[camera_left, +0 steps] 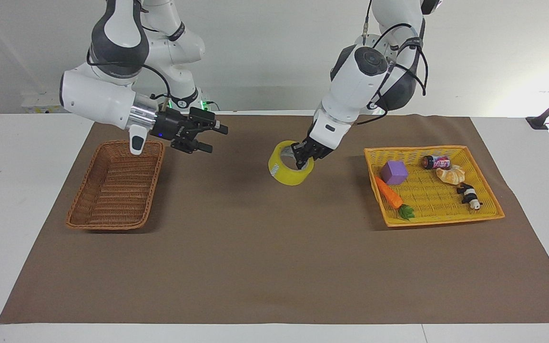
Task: Move tape to another basket
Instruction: 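Carry the tape toward the middle while the right gripper reaches toward it, then grasp the tape rim with the right gripper beside the left gripper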
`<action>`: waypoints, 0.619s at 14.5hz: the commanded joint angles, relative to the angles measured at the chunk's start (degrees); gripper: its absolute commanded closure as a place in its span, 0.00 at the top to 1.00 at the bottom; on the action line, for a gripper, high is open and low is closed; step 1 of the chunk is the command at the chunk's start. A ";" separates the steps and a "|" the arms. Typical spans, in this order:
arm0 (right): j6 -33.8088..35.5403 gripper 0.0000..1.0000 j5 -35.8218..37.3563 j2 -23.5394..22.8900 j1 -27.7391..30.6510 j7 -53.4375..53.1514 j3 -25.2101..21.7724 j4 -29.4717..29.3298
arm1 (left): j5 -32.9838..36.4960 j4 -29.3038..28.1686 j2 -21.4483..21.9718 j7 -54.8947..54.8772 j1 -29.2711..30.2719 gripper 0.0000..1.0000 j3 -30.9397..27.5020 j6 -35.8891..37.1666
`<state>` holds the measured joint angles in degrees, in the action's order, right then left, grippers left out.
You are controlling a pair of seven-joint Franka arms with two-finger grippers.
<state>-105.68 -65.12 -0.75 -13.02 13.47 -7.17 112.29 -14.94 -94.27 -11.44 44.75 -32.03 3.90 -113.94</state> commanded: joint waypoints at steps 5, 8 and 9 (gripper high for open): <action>-7.60 1.00 -10.00 -4.78 -6.31 0.07 -0.03 1.10 | -0.61 0.14 0.28 0.60 -1.02 0.03 -0.56 0.48; -11.38 1.00 -13.98 -5.66 -9.56 -0.37 -0.03 1.09 | -0.53 -0.65 0.46 0.51 -1.02 0.03 -0.56 0.56; -12.00 1.00 -14.06 -5.67 -10.27 -0.63 -0.03 1.18 | -0.53 -0.65 0.46 0.60 -1.02 0.03 -0.56 0.56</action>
<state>-115.62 -77.74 -6.63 -21.56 13.32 -7.12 113.37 -14.94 -94.76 -11.45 44.75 -32.35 3.98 -113.85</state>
